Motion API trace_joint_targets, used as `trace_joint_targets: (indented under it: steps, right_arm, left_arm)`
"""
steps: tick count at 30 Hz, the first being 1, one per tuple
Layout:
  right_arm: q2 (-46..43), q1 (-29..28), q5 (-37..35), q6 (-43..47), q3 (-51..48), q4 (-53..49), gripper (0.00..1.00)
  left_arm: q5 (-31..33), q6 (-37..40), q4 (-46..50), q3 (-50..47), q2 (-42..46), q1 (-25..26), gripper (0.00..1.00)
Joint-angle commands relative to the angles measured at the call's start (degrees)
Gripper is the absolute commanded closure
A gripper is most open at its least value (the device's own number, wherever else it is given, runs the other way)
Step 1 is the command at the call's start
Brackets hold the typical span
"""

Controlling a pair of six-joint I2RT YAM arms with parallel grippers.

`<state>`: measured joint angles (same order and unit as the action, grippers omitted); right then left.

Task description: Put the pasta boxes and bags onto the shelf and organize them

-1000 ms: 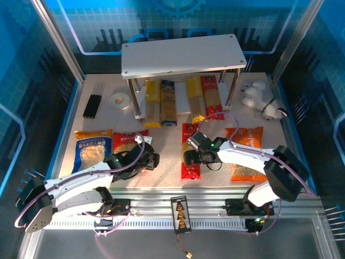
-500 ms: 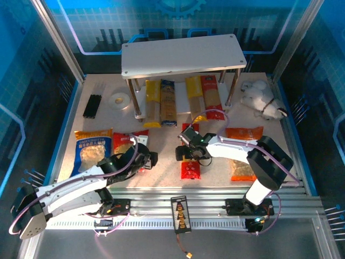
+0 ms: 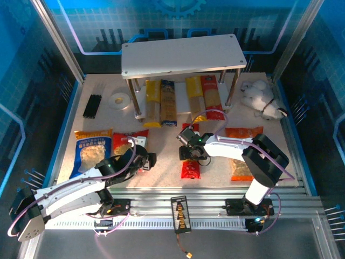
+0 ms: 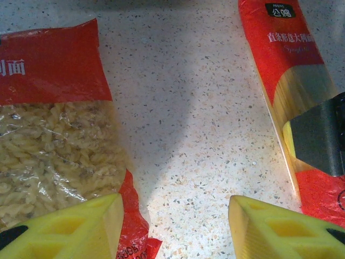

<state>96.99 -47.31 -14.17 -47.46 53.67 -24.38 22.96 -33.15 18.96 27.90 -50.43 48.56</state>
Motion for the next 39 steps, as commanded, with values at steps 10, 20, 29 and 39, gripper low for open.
trace_joint_targets:
  steps: [10, 20, 29, 39]
  right_arm:
    - [-6.2, -1.9, 5.9, 0.8, -2.8, -2.0, 0.72]
    - [-15.3, -3.1, 6.7, 2.3, -3.0, -6.8, 1.00]
    - [-26.2, -5.2, 5.4, 3.0, -0.3, -13.7, 1.00]
    - [-27.7, -2.1, 1.7, 9.0, 6.6, -13.8, 1.00]
  left_arm:
    - [1.9, -0.2, -1.7, 0.7, -0.6, 0.3, 0.44]
    - [1.5, 0.6, -1.6, 5.7, -7.0, 0.2, 0.44]
    - [2.3, 1.6, 0.2, 8.9, -8.0, 0.1, 0.43]
    - [0.6, 1.6, 1.6, 11.5, -7.9, -0.4, 0.41]
